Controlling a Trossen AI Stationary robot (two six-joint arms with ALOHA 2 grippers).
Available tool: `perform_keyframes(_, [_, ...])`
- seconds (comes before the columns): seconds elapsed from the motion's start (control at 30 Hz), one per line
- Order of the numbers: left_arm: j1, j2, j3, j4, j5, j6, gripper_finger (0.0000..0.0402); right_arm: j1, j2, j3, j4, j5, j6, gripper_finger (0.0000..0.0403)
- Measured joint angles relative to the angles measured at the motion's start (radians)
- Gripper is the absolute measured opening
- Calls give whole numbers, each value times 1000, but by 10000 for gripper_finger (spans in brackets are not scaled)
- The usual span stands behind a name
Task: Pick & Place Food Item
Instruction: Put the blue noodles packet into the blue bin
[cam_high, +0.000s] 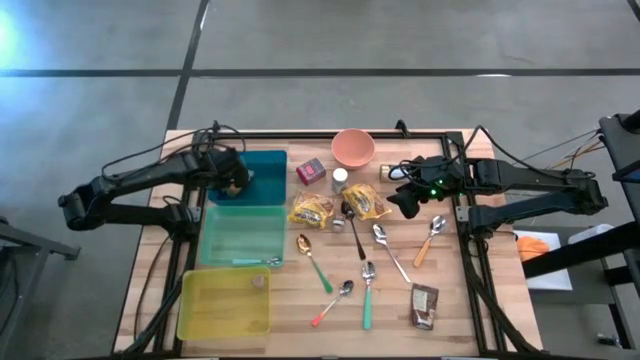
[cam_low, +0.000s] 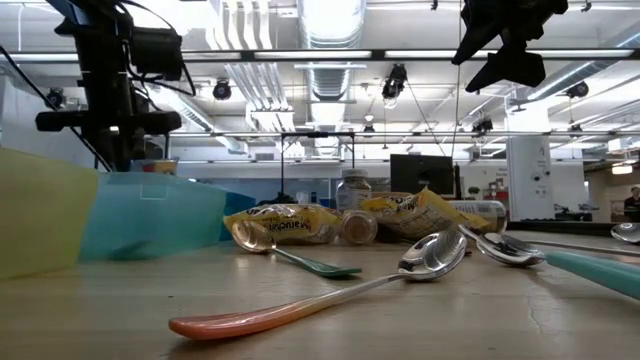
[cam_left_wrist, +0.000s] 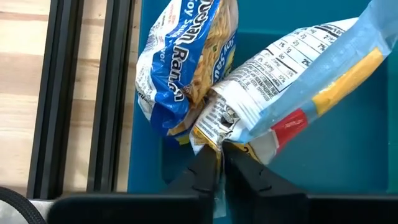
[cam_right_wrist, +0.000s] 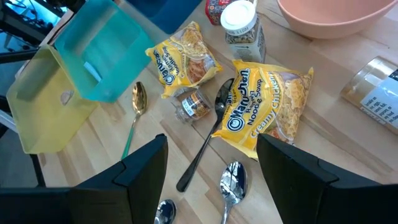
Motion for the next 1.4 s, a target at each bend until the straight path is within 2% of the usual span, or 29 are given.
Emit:
perform_keyframes(0.23, [14, 0, 2, -25, -12, 6, 132, 0, 0, 0, 0, 0, 0, 241])
perform_keyframes(0.37, [15, 0, 2, -31, -35, -20, 159, 0, 0, 0, 0, 0, 0, 241])
perform_keyframes(0.8, [15, 0, 56, -79, -196, -43, 163, 0, 0, 0, 0, 0, 0, 241])
perform_keyframes(1.13, [17, -1, 70, -92, -225, -65, 163, 0, 0, 0, 0, 0, 0, 241])
perform_keyframes(1.2, [4, -13, 96, -44, -225, -26, 163, 0, 0, 0, 0, 0, 0, 241])
perform_keyframes(1.3, [-27, -31, 146, 76, -220, 120, 162, 0, 0, 0, 0, 0, 0, 241])
perform_keyframes(1.4, [-46, -32, 197, 124, -216, 206, 144, 0, 0, 0, 0, 0, 0, 241])
